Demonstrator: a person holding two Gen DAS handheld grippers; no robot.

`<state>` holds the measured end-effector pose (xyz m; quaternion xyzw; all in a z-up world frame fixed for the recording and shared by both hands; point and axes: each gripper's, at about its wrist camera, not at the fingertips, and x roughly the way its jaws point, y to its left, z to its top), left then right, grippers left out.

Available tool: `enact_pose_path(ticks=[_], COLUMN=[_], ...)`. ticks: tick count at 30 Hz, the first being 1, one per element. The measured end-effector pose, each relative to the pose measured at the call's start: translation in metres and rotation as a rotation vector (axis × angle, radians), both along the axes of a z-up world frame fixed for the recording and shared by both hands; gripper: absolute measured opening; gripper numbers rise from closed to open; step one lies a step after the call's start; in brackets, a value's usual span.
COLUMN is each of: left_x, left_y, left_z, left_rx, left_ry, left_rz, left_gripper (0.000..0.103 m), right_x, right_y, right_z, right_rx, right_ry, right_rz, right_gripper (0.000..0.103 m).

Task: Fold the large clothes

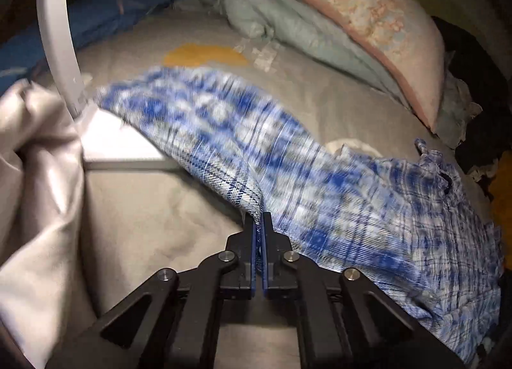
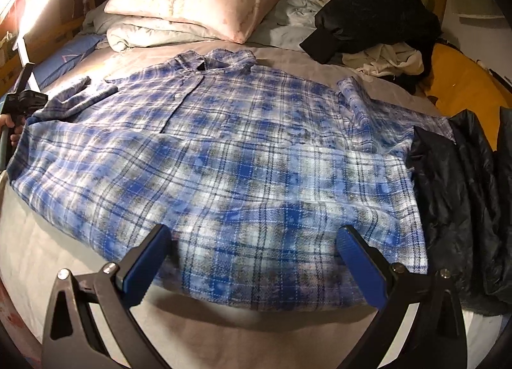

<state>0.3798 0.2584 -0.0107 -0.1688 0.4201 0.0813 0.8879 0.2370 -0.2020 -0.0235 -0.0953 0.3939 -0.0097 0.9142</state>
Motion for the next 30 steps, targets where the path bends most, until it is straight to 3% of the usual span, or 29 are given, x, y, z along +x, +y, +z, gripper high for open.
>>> enact_pose_path(ticks=[5,10,14,18,23,25,26,27,29,30], left_x=[-0.036,-0.095,-0.13,-0.143,-0.154,-0.158,-0.163,-0.167,-0.171,-0.174], left_y=[-0.025,-0.09,-0.15,-0.204,-0.25,-0.262,-0.265,-0.265,-0.265,-0.262], left_z=[0.07,0.12,0.122,0.099,0.073,0.066,0.066,0.067,0.074,0.079], left_rx=[0.037,0.053,0.033,0.01,0.173,0.193,0.203,0.206,0.219,0.235], left_ry=[-0.243,-0.389,-0.399,-0.32,-0.293,-0.263,-0.268,-0.28,-0.322,-0.355], left_rz=[-0.049,-0.267,-0.431,-0.563,-0.583,-0.641,-0.648,-0.652,-0.632,-0.602], left_gripper=[0.001,0.001,0.001,0.001,0.001,0.008,0.022,0.043,0.065,0.067], right_x=[-0.003,-0.005,-0.008,-0.009,-0.01,-0.01,-0.01,-0.01,-0.01,-0.009], right_y=[-0.001,0.004,0.003,-0.007,-0.014,-0.015,-0.016,-0.017,-0.02,-0.021], right_z=[0.004,0.009,0.012,0.015,0.016,0.016,0.016,0.016,0.016,0.016], right_rx=[-0.008,-0.049,-0.066,-0.034,-0.02,-0.029,-0.032,-0.033,-0.023,-0.017], right_ry=[-0.022,-0.05,-0.067,-0.063,-0.065,-0.068,-0.069,-0.069,-0.065,-0.063], right_rz=[-0.009,0.002,-0.003,-0.028,-0.054,-0.06,-0.064,-0.068,-0.077,-0.082], right_gripper=[0.103,0.103,0.103,0.103,0.103,0.103,0.103,0.103,0.103,0.103])
